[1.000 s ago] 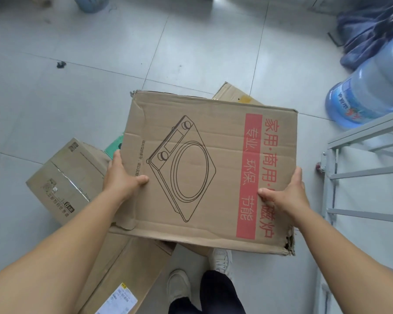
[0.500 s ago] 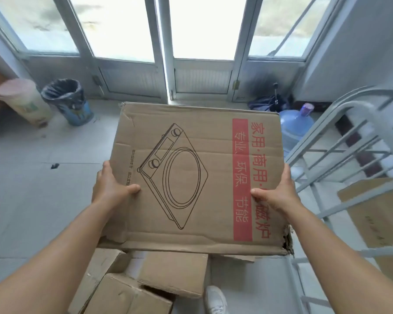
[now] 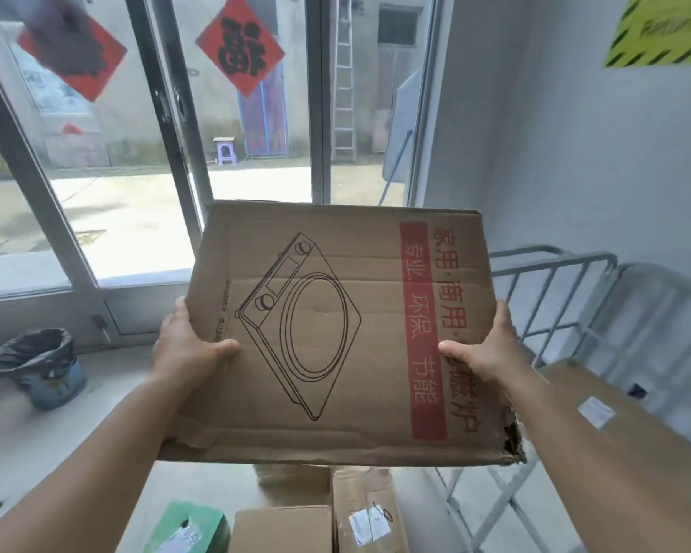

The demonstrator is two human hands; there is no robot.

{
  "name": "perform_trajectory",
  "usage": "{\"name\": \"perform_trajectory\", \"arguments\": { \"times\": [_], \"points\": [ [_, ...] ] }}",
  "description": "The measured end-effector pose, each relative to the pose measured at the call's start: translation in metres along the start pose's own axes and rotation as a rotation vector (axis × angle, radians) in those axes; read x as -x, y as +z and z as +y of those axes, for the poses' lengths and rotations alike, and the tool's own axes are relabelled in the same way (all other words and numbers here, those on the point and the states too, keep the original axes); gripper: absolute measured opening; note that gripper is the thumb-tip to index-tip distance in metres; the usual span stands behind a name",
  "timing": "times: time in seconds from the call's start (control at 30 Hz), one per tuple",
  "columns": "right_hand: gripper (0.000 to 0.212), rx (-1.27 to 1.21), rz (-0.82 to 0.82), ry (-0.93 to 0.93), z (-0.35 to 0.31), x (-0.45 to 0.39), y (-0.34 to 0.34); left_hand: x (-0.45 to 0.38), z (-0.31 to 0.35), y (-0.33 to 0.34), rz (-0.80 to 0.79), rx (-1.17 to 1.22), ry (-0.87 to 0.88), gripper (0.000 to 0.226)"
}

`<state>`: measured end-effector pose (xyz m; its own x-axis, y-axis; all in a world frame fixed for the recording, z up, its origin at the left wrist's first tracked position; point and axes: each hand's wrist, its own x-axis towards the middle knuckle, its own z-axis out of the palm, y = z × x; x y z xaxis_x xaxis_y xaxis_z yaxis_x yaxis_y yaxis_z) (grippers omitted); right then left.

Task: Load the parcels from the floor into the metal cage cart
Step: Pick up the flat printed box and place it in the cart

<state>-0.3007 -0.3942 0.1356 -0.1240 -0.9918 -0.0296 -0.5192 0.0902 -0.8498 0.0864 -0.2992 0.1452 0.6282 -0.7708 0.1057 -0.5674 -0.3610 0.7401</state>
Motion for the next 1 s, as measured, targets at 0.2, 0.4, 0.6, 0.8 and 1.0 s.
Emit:
{"name": "perform_trajectory", "arguments": {
  "times": [0.2, 0.4, 0.6, 0.8, 1.0],
  "points": [
    [0.111, -0.069, 0.175, -0.041, -0.016, 0.016, -0.099, 0.004, 0.092, 0.008, -0.067, 0.094, 0.149, 0.099],
    [0.101, -0.085, 0.320, -0.033, 0.000, 0.028, -0.194, 0.026, 0.188, 0.049, -0.148, 0.150, 0.299, 0.092],
    [0.099, -0.091, 0.467, 0.059, 0.050, 0.030, -0.283, 0.059, 0.281, 0.119, -0.257, 0.192, 0.415, 0.072],
    [0.100, -0.137, 0.568, 0.127, 0.106, 0.020, -0.372, 0.099, 0.375, 0.197, -0.339, 0.189, 0.524, 0.079],
    [0.091, -0.158, 0.637, 0.210, 0.167, 0.013, -0.446, 0.144, 0.447, 0.283, -0.426, 0.178, 0.596, 0.080]
  ]
}}
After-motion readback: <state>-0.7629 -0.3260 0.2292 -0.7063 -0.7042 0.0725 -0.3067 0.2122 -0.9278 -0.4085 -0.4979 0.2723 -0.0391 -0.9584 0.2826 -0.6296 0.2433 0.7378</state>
